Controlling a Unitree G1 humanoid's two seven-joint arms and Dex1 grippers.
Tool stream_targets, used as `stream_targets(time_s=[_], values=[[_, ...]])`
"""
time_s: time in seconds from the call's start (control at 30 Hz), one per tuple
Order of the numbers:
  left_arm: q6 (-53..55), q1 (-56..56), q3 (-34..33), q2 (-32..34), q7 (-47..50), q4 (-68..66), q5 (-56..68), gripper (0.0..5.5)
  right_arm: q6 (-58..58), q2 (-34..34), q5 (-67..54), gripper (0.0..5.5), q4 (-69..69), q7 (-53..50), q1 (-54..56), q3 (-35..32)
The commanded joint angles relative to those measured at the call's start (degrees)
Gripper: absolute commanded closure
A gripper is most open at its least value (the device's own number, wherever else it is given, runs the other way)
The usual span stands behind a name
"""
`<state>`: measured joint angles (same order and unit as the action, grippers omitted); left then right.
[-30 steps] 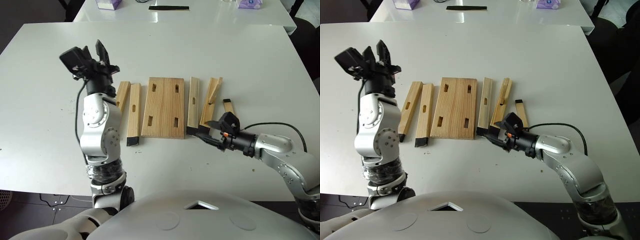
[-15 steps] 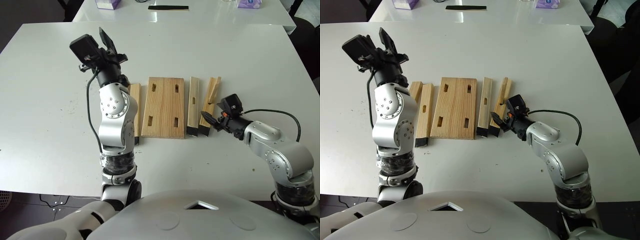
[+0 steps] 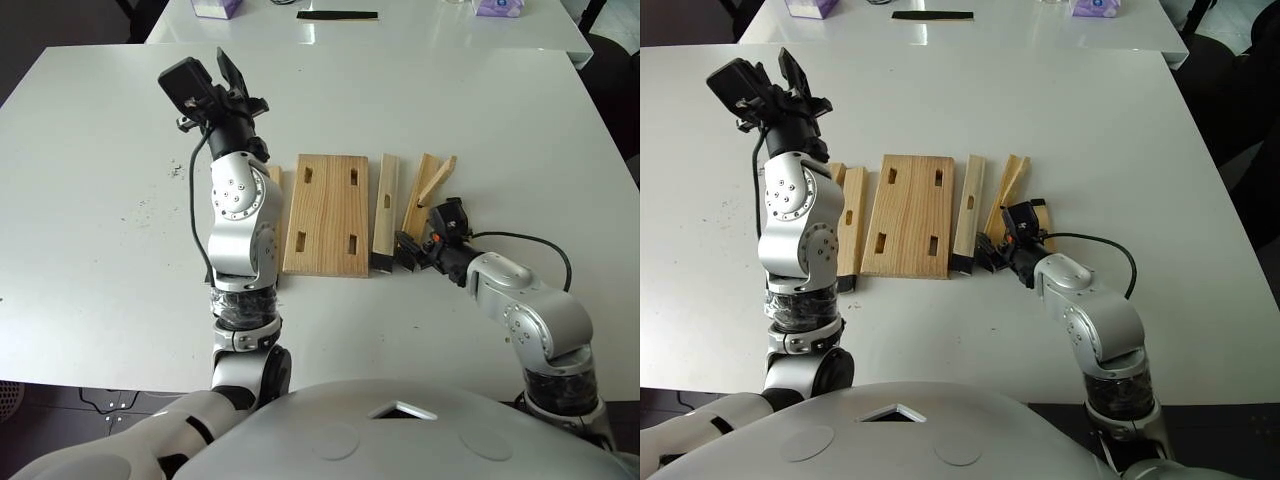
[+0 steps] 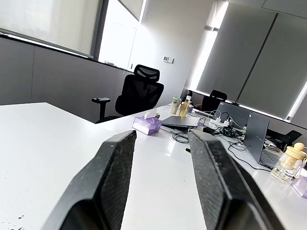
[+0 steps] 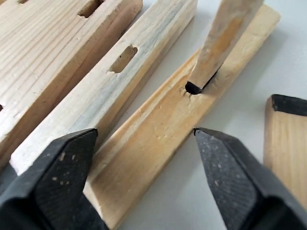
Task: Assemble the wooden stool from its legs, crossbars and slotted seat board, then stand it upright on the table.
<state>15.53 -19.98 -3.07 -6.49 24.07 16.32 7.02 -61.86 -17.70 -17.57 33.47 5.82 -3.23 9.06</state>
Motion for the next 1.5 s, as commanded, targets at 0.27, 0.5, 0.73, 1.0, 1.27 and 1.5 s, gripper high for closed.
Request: stream_targets(time_s=[0.27, 0.5, 0.73, 1.0, 1.27, 1.5], values=[[-0.3, 0.9, -3.2, -0.8, -0.9, 0.8, -0.3, 3.47, 1.1, -4.0, 2.5, 1.78, -1.5, 2.9, -0.3, -1.1], [-0.9, 0.3, -3.9, -1.3, -0.9, 0.2, -0.6, 3.47, 0.5, -2.9, 2.6, 1.78, -1.9, 3.6, 0.9, -0.6], [-1.5, -1.4, -3.7, -1.8, -1.7, -2.1, -0.2, 3.47, 4.1, 0.1, 6.1, 1.78, -6.7, 1.5, 1.2, 2.7], [-0.8, -2.6, -3.6, -1.8, -2.7, -2.9, -0.1, 3.47, 4.8, 1.8, 8.5, 2.85, -7.1, -0.1, -1.2, 2.7], [-0.9, -3.0, -4.4, -1.8, -3.0, -3.3, 0.1, 3.47, 5.3, 2.7, 10.3, 3.39, -6.4, -1.2, -0.7, 2.5], [0.5, -3.0, -6.9, -1.9, -3.8, -4.2, 3.0, 3.47, 10.2, 6.3, 9.2, 3.39, -10.2, -1.5, 5.3, -2.2]])
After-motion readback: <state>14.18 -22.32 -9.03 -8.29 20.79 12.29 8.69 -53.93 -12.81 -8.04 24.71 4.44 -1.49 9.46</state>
